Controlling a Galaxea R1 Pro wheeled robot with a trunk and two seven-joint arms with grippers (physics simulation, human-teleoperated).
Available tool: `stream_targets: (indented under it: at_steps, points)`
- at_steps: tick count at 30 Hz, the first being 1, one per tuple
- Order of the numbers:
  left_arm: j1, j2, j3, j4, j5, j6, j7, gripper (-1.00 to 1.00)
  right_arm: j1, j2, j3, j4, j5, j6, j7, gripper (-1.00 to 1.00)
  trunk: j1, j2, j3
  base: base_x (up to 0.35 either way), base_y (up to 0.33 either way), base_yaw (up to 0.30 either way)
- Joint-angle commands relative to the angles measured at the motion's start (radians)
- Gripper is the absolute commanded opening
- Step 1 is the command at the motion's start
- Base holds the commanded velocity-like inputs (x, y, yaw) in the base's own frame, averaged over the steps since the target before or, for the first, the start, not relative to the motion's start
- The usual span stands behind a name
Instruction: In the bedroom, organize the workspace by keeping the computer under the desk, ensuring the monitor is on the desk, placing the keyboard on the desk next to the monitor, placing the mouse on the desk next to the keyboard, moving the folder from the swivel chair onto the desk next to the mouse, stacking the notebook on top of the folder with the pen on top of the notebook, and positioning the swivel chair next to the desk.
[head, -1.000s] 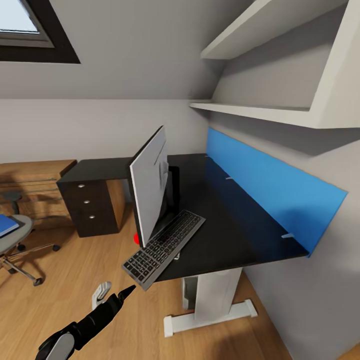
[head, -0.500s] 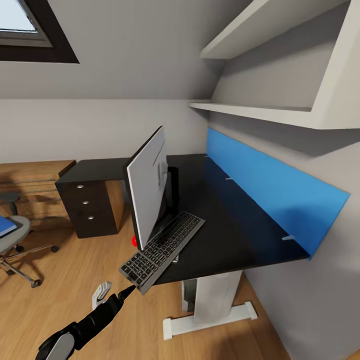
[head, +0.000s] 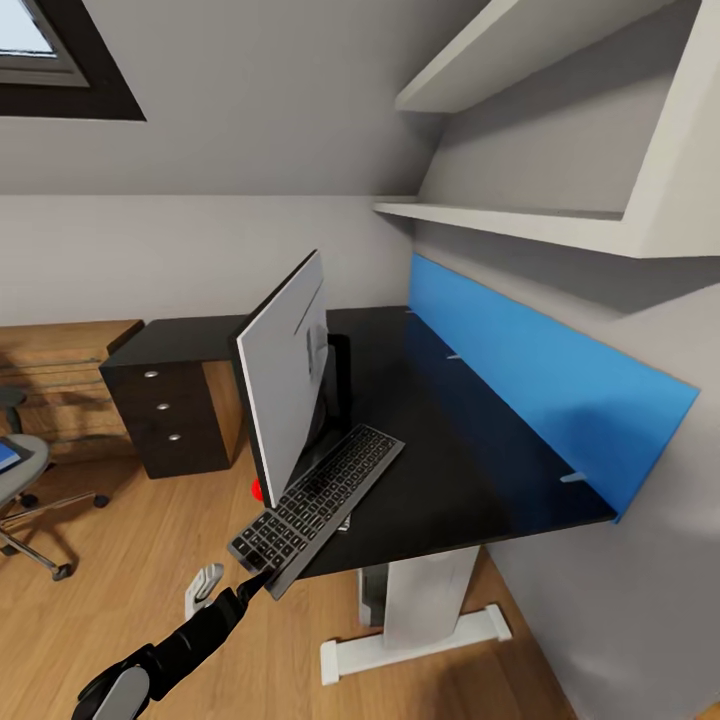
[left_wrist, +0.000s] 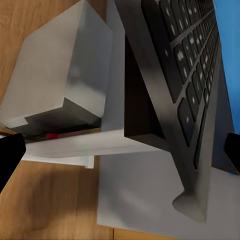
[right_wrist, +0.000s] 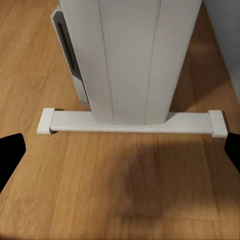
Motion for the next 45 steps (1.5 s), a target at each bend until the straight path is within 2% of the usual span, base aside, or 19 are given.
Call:
stream_targets:
  at_steps: [1, 28, 45]
  points:
    - [-0.001, 0.001, -0.001, 0.000, 0.007, 0.004, 0.000, 1.00, -0.001, 0.000, -0.003, 0.002, 0.003, -0.004, 0.002, 1.00, 0.000, -0.001, -0.001, 0.002, -0.001, -0.007]
    - [-0.001, 0.001, -0.002, 0.000, 0.005, 0.004, 0.000, 1.00, -0.001, 0.000, -0.002, 0.002, 0.003, -0.003, 0.002, 1.00, 0.000, -0.001, -0.019, 0.001, -0.001, -0.001]
    - [-0.001, 0.001, -0.002, 0.000, 0.004, 0.003, 0.000, 1.00, -0.001, 0.000, -0.003, 0.002, 0.005, -0.002, 0.002, 1.00, 0.000, -0.001, -0.021, 0.044, -0.038, 0.000]
